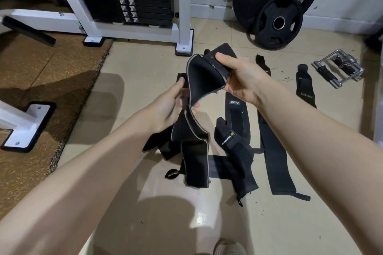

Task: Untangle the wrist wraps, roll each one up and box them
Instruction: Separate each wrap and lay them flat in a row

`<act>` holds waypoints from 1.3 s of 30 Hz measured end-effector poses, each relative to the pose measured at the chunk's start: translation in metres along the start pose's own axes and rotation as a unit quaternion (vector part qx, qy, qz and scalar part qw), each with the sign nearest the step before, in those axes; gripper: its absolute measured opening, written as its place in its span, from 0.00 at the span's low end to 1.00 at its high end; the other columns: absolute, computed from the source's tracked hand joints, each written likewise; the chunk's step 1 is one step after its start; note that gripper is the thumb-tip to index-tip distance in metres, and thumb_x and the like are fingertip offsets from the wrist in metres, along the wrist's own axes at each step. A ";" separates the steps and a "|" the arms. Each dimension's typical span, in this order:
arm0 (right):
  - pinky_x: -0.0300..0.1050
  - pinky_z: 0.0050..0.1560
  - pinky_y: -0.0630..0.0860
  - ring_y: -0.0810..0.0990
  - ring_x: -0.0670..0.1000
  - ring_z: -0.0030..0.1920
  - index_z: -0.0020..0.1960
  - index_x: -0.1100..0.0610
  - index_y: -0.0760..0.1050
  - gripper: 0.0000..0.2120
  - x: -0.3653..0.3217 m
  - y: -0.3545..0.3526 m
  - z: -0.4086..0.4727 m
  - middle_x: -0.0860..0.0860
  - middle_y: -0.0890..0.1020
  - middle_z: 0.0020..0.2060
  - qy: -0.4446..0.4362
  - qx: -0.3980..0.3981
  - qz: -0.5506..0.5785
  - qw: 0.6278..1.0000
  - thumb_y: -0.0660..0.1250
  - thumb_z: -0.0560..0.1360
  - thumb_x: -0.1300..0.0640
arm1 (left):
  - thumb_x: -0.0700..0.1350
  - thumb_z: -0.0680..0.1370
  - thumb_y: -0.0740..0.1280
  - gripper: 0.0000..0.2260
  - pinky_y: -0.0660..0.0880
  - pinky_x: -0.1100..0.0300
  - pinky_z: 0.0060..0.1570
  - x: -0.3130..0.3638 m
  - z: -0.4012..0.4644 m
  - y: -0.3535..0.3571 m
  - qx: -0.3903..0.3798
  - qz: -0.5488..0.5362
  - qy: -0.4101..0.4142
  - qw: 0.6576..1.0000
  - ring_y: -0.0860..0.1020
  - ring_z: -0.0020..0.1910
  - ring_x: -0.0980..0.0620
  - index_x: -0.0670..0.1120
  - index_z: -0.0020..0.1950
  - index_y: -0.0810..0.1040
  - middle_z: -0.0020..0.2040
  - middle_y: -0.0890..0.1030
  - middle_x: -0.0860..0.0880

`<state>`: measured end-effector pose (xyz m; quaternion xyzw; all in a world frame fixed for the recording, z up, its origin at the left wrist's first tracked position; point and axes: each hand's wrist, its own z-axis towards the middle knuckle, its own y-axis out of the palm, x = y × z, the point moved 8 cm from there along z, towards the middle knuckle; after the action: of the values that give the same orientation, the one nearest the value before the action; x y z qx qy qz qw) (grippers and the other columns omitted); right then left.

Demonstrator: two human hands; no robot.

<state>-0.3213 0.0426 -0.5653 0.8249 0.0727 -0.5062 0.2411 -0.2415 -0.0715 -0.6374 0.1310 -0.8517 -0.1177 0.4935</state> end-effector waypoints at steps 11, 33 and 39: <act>0.50 0.58 0.76 0.81 0.51 0.42 0.48 0.59 0.74 0.05 0.001 0.000 -0.002 0.54 0.82 0.37 -0.025 0.018 0.064 0.997 0.61 0.80 0.60 | 0.51 0.77 0.64 0.14 0.66 0.39 0.68 -0.015 -0.011 0.011 -0.081 0.219 0.083 0.969 0.78 0.61 0.45 0.54 0.63 0.76 0.61 0.80 0.48; 0.39 0.47 0.76 0.80 0.44 0.41 0.46 0.53 0.77 0.10 0.010 -0.013 0.013 0.48 0.82 0.41 -0.119 0.048 -0.249 0.960 0.60 0.80 0.50 | 0.42 0.83 0.54 0.16 0.72 0.66 0.35 -0.052 -0.018 0.022 -0.143 0.095 -0.115 0.978 0.76 0.32 0.56 0.44 0.42 0.77 0.33 0.78 0.51; 0.45 0.49 0.75 0.78 0.50 0.44 0.46 0.56 0.73 0.11 0.029 -0.004 0.023 0.54 0.80 0.43 -0.094 0.016 -0.290 0.952 0.55 0.82 0.56 | 0.37 0.78 0.58 0.07 0.67 0.65 0.35 -0.052 -0.013 0.026 -0.145 0.180 -0.112 0.966 0.69 0.33 0.53 0.40 0.40 0.70 0.36 0.72 0.47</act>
<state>-0.3275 0.0317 -0.6002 0.7208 0.2777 -0.6305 0.0764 -0.2081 -0.0307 -0.6641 -0.1114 -0.8850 -0.1638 0.4214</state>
